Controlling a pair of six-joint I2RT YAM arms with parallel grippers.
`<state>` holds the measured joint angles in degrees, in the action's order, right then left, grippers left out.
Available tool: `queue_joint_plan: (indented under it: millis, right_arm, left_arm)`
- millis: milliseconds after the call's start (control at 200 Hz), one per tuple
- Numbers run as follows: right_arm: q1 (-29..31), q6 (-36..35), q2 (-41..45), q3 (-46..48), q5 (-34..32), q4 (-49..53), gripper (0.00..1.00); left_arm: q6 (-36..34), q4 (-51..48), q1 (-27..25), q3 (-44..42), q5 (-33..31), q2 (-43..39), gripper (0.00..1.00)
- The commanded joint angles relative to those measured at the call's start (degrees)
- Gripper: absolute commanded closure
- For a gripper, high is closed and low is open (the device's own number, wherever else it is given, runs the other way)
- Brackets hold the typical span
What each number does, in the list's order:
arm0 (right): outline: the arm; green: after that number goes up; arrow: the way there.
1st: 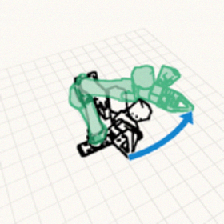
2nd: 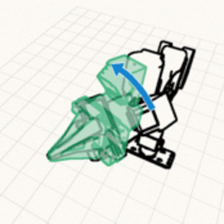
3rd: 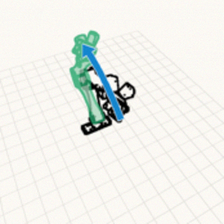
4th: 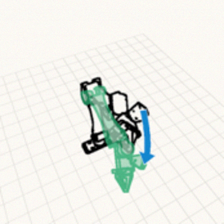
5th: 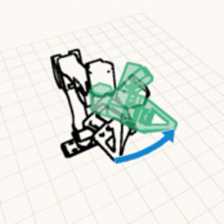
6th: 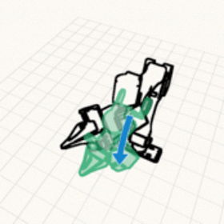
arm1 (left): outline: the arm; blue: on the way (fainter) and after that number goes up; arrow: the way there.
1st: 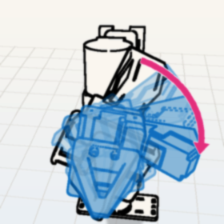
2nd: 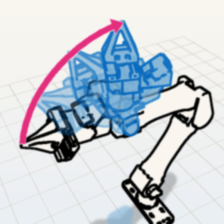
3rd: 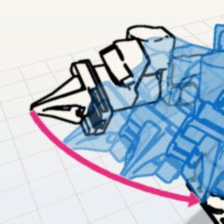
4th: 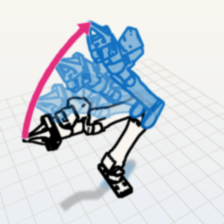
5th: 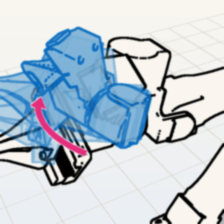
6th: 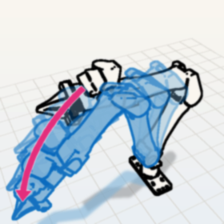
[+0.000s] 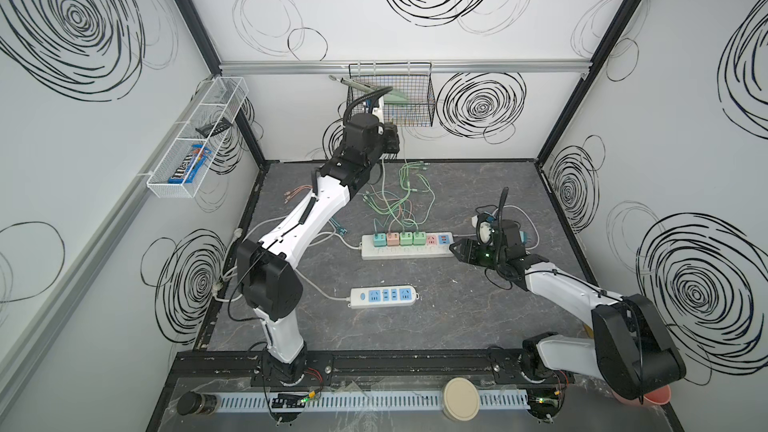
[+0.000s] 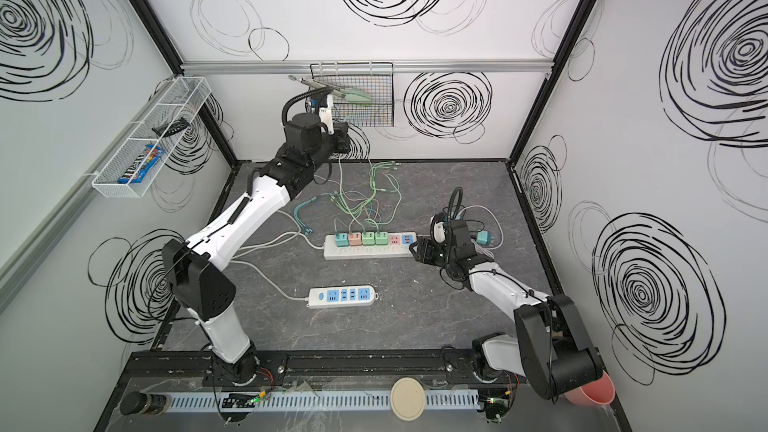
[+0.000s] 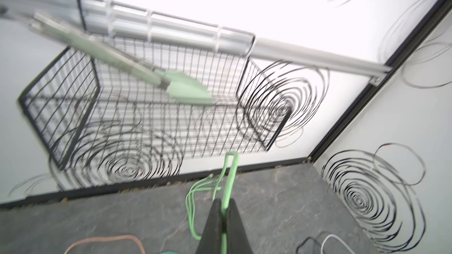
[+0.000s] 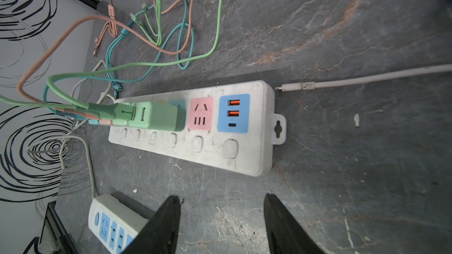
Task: Insert the plug
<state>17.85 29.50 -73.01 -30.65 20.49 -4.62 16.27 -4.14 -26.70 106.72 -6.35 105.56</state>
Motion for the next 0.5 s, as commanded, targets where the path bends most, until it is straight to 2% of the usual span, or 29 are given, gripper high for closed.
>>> queue_joint_plan:
  millis: [0, 150, 245, 495]
  right_arm:
    - [0.3, -0.2, 1.2, -0.3, -0.1, -0.1, 0.4]
    - [0.3, 0.1, 2.3, 0.7, -0.1, 0.1, 0.4]
    - [0.3, 0.3, 3.0, 1.4, -0.1, 0.1, 0.4]
    - [0.4, 0.5, 4.4, 2.9, 0.0, 0.3, 0.39]
  left_arm:
    - [-0.4, 0.1, -0.3, 5.1, 2.6, 9.3, 1.0]
    - [1.8, -0.8, -1.6, 11.9, 0.4, 17.4, 1.0]
    - [5.5, -1.7, -1.8, 15.4, 0.8, 21.6, 1.0]
    - [7.5, -2.0, -3.9, 19.7, 0.6, 30.4, 1.0]
